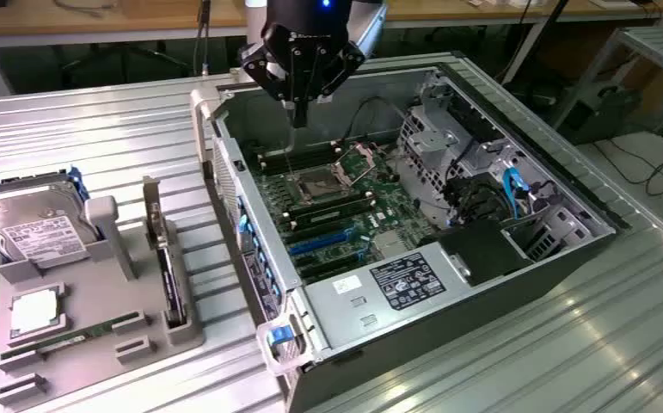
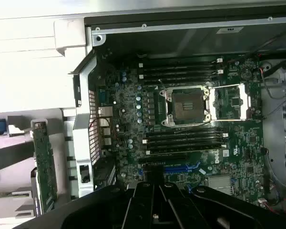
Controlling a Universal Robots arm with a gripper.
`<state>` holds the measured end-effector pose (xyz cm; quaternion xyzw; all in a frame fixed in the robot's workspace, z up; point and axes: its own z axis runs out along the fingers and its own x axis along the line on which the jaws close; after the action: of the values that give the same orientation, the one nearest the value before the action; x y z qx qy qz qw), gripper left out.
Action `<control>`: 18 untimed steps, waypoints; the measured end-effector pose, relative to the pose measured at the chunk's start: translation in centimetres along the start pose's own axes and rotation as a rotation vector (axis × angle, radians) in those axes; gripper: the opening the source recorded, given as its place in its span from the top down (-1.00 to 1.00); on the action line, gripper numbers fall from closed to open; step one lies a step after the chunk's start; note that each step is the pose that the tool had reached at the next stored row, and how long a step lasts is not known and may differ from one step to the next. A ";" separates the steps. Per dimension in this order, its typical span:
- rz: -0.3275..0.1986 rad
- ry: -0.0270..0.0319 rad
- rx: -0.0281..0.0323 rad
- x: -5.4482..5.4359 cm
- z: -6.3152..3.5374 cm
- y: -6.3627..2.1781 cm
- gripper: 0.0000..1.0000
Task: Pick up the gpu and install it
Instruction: 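Reach for the gpu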
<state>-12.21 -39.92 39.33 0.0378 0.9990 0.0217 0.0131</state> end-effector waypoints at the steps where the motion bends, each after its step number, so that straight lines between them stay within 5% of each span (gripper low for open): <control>1: 0.000 -0.0001 0.0000 0.0 0.00 -0.02 0.79; 8: 0.000 0.0000 0.0000 2.3 -0.09 -0.81 0.79; 18: 0.000 0.0000 0.0000 2.6 -0.11 -0.98 0.79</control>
<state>-14.91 -40.70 39.33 0.0378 0.9990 0.0217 0.0131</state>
